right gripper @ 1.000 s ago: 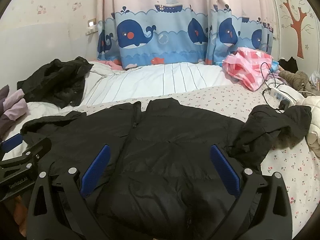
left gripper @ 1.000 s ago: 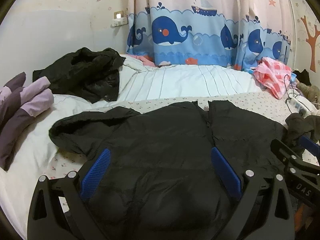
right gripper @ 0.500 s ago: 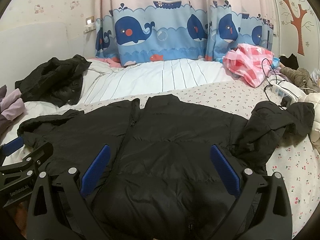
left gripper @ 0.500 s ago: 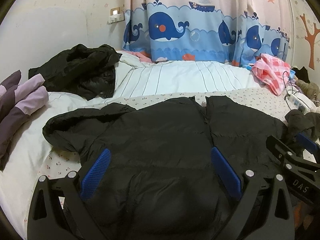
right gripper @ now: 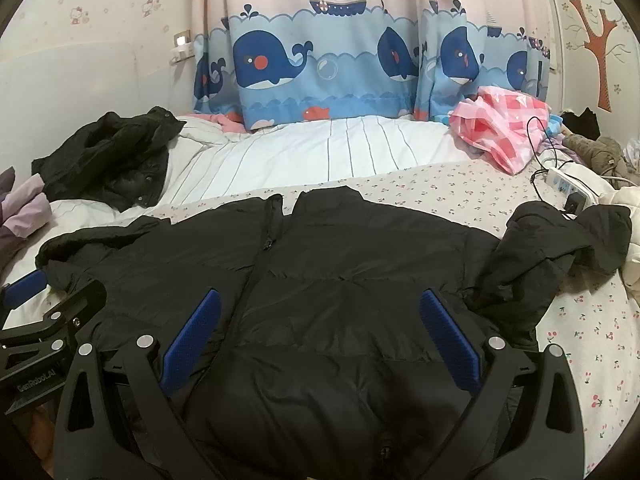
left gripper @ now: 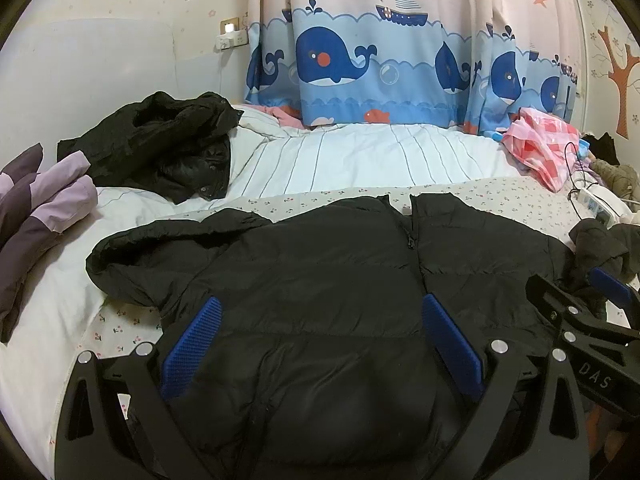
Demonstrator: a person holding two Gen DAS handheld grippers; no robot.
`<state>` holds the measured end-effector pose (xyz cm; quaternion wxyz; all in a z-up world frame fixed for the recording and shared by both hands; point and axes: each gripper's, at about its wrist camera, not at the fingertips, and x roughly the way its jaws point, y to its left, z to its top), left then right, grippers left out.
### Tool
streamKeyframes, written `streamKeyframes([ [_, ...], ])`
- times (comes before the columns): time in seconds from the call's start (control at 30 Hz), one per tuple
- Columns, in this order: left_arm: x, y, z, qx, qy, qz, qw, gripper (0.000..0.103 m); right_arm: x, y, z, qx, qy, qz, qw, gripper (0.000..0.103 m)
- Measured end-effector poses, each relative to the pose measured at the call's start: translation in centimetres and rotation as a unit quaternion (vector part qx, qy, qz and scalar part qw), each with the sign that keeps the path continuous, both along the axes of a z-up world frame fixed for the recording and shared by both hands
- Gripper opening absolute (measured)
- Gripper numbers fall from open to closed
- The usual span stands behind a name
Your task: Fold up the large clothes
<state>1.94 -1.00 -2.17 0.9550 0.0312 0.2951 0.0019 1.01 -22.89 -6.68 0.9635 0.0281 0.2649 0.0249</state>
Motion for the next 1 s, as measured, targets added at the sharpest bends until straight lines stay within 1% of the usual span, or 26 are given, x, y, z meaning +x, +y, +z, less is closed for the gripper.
streamKeyframes([
  [1.0, -0.17, -0.18, -0.06, 0.002, -0.001, -0.001, 1.0000, 0.096, 0.06, 0.90, -0.45, -0.002, 0.004, 0.003, 1.000, 0.096],
])
